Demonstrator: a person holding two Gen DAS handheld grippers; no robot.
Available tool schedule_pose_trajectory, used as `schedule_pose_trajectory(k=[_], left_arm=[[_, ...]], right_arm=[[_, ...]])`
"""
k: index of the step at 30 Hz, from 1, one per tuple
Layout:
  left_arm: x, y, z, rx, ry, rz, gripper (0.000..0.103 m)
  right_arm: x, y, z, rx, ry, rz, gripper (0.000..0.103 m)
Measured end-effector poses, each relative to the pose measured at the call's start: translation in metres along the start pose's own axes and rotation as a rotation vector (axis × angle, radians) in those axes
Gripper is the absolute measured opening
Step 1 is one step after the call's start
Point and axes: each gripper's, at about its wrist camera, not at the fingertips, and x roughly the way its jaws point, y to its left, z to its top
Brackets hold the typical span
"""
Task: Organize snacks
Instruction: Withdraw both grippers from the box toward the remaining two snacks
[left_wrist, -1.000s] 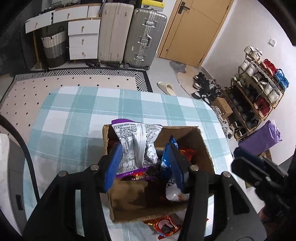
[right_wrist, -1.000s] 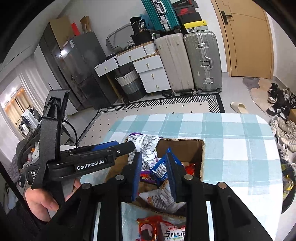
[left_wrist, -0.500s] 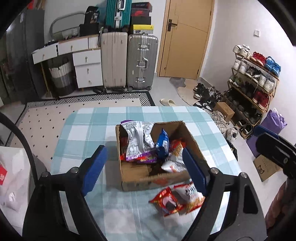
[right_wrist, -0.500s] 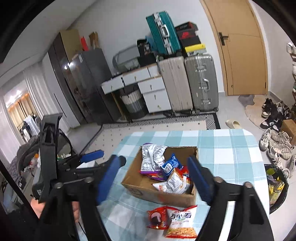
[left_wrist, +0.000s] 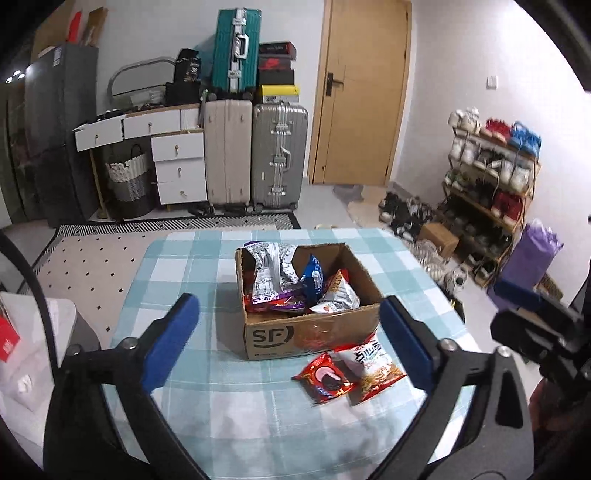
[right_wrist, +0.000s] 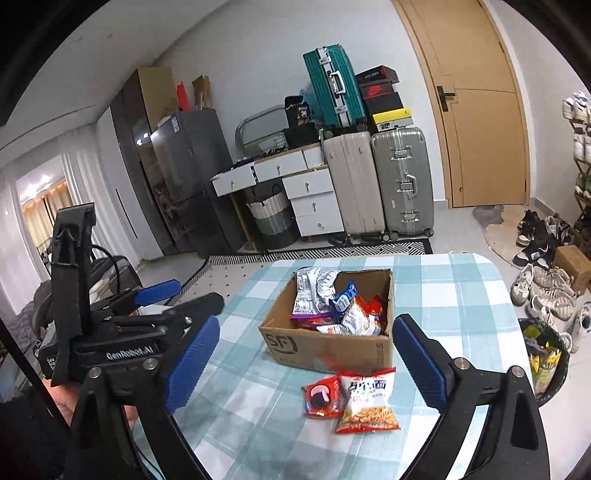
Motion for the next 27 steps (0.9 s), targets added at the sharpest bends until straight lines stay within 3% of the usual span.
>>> schedule_pose_trajectory(k=[6, 12, 20, 27], left_arm=[[-0.015, -0.003, -0.019, -0.018, -0.036, 0.027, 0.102], [-0.004, -0.002, -0.043, -0.049, -0.041, 0.042, 0.102], [0.059, 0.016, -0.077, -0.037, -0.008, 0.097, 0.102], [0.106, 0.001, -0.107, 0.070, 0.085, 0.071, 0.102]], right_arm=[[-0.013, -0.008, -0.026, -0.006, -0.035, -0.017, 0.103], [0.007, -0.032, -0.049, 0.040, -0.012, -0.039, 0.103], [0.034, -0.062, -0.090, 0.052, -0.012, -0.098, 0.103], [0.076, -0.081, -0.107, 0.092, 0.120, -0.096, 0.103]])
